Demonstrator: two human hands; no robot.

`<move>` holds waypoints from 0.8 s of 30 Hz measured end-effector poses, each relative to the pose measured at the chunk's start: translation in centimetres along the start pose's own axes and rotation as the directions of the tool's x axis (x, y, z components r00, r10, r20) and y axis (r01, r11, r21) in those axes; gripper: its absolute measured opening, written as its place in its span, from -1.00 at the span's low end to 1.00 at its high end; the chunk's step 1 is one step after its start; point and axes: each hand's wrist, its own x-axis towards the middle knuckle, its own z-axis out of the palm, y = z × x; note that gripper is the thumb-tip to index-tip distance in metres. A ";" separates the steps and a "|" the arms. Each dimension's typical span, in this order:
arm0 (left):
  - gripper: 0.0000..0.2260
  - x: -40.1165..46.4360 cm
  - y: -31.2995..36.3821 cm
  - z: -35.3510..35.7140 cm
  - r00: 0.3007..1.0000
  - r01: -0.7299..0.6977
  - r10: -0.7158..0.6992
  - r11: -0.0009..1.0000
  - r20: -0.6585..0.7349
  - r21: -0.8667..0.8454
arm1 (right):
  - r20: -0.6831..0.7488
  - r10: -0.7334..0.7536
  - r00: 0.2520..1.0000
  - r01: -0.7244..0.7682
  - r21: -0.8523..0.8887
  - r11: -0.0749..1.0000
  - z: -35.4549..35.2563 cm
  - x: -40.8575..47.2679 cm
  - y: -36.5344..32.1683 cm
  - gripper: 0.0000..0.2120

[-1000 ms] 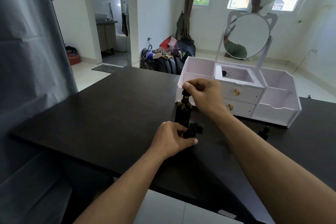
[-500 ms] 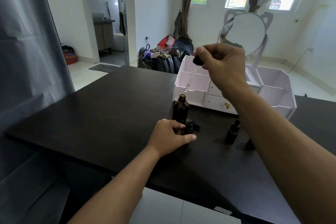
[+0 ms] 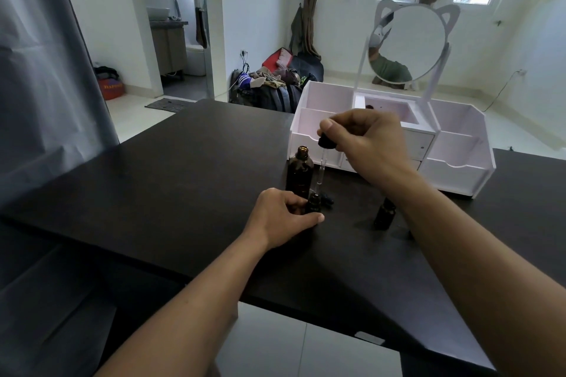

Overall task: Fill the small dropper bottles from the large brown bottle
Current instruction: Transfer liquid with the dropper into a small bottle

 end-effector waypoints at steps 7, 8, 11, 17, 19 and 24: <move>-0.60 0.1 -0.4 0.2 0.999 0.039 -0.039 0.999 -0.008 -0.021 | 0.030 0.008 1.000 -0.008 0.017 1.000 0.4 -0.6 0.3 -0.92; -0.60 0.1 -0.4 0.2 0.999 0.040 -0.040 0.999 -0.010 -0.025 | 0.024 0.012 1.000 -0.013 0.021 1.000 0.4 -0.6 0.3 -0.91; -0.64 0.1 -0.3 0.2 0.999 0.039 -0.039 0.999 -0.008 -0.027 | 0.021 0.016 1.000 -0.016 0.015 1.000 0.3 -0.6 0.3 -0.89; -0.62 -0.1 -0.1 0.1 1.000 0.017 -0.017 1.000 -0.007 -0.023 | 0.033 0.001 0.999 -0.002 0.035 0.999 0.0 -0.5 0.1 -0.91; -0.61 -0.1 -0.1 0.1 1.000 0.015 -0.016 1.000 -0.009 -0.022 | 0.036 -0.002 0.999 0.001 0.034 0.999 0.0 -0.5 0.0 -0.92; -0.61 -0.2 0.0 0.0 1.000 0.000 -0.001 1.000 -0.014 -0.023 | 0.037 -0.022 0.999 0.022 0.006 1.000 -0.1 -0.3 -0.1 -0.91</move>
